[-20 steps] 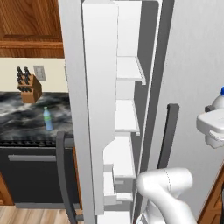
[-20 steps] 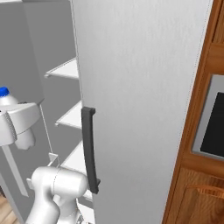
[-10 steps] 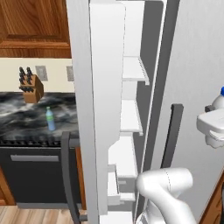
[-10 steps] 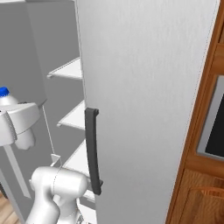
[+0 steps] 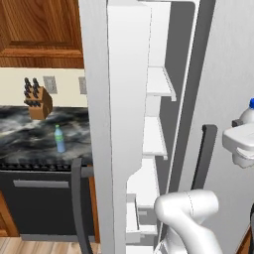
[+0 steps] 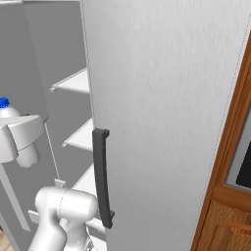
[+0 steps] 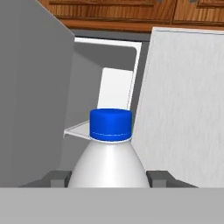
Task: Take the bottled waters from the counter and place them in the freezer to freeze. Close the freezer door after placing the bottles.
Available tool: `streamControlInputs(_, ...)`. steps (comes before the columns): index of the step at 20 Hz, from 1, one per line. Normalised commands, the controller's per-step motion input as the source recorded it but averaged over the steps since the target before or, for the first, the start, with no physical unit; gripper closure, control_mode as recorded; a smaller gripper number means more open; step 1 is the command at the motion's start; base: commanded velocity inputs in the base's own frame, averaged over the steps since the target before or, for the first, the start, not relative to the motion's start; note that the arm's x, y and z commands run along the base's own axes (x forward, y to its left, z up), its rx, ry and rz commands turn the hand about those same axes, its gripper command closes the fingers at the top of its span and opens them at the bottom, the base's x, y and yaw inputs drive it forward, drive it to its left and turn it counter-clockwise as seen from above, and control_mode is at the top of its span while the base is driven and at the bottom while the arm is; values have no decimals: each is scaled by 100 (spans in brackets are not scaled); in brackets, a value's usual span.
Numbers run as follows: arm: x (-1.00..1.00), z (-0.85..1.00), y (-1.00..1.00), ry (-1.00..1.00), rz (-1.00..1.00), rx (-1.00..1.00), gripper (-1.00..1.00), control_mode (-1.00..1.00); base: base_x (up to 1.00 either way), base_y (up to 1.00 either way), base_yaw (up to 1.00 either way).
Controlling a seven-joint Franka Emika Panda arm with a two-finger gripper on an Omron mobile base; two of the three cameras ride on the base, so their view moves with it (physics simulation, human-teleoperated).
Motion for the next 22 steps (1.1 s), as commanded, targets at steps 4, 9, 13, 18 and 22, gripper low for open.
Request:
streamControlInputs(4, 0, 0, 0, 0, 0, 0, 100, 100, 30, 0, 8)
streamControlInputs(9, 0, 0, 0, 0, 0, 0, 100, 100, 45, 0, 9)
streamControlInputs(13, 0, 0, -1, 0, 0, 0, 100, -100, 8, 0, 2)
streamControlInputs(18, 4, -1, 0, 0, 0, 0, 100, -100, 0, 0, 0)
streamControlInputs(22, 64, 0, 1, 10, 0, 12, 100, -100, 0, 0, 0)
